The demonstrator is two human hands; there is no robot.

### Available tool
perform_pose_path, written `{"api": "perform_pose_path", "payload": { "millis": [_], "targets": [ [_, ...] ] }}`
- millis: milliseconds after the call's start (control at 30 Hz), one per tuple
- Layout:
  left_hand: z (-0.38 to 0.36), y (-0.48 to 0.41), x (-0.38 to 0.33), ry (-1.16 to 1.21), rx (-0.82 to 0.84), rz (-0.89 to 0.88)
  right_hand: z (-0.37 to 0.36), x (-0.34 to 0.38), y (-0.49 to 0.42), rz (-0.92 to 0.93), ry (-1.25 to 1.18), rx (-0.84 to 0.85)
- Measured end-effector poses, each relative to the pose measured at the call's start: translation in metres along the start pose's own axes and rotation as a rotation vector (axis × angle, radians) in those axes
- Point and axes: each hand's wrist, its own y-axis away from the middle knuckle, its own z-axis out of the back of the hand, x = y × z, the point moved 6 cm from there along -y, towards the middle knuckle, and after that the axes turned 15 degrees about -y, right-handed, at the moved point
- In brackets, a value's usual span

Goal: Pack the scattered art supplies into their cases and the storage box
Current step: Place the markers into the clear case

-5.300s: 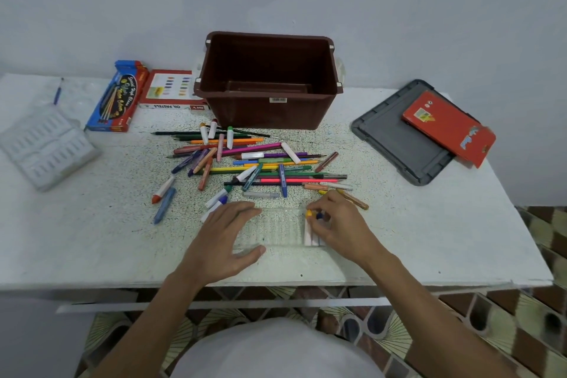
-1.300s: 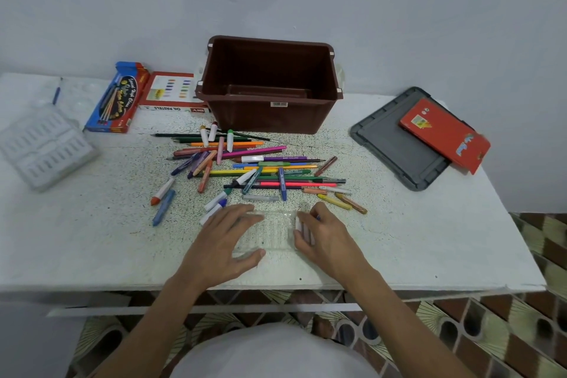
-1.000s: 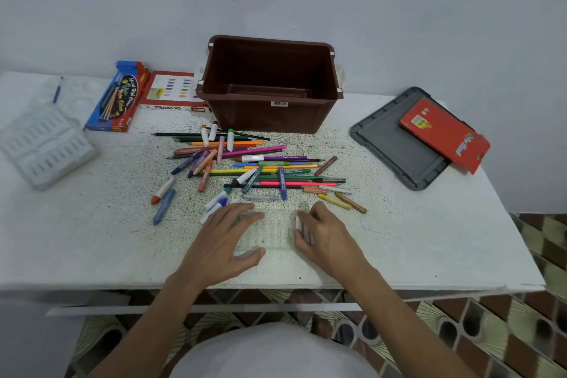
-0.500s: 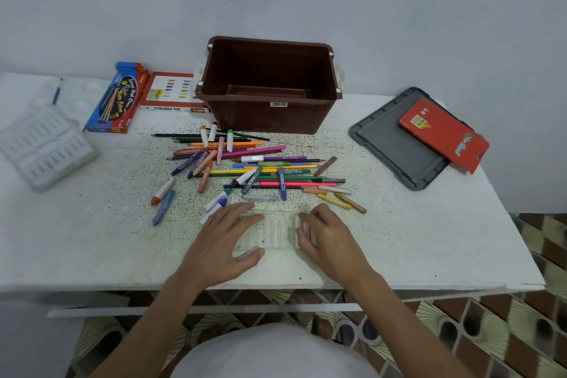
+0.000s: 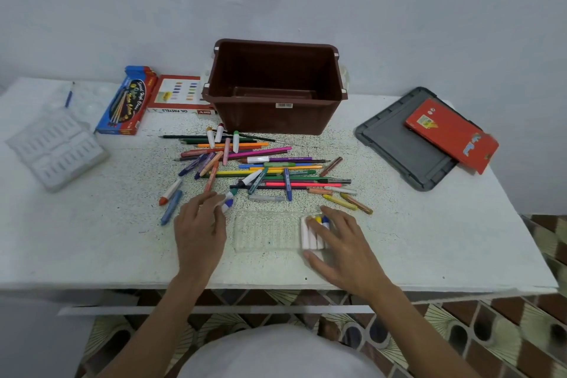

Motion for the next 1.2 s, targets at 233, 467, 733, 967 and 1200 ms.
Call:
{"api": "perform_pose_path", "payload": {
  "millis": [233,467,733,967,1200],
  "targets": [
    [-0.008,-0.027,-0.001,-0.080,0.182,0.057,-0.005,-0.003,0.004,0.007,0.002,-0.040],
    [-0.024,-0.040,0.007,-0.111,0.374,0.084,-0.005,-0.002,0.005,0.005,-0.006,-0.063],
    [-0.004,-0.028,-0.001,0.500,0.290,0.419,-0.006,-0.002,0.006,-0.001,-0.012,-0.070],
    [-0.011,-0.010,-0.039,1.031,0.521,0.566,-0.005,-0.002,0.006,0.003,-0.039,-0.074],
    [-0.021,-0.002,-0.069,0.772,0.652,0.285,-0.004,-0.001,0.005,0.020,-0.038,-0.084]
  ]
}}
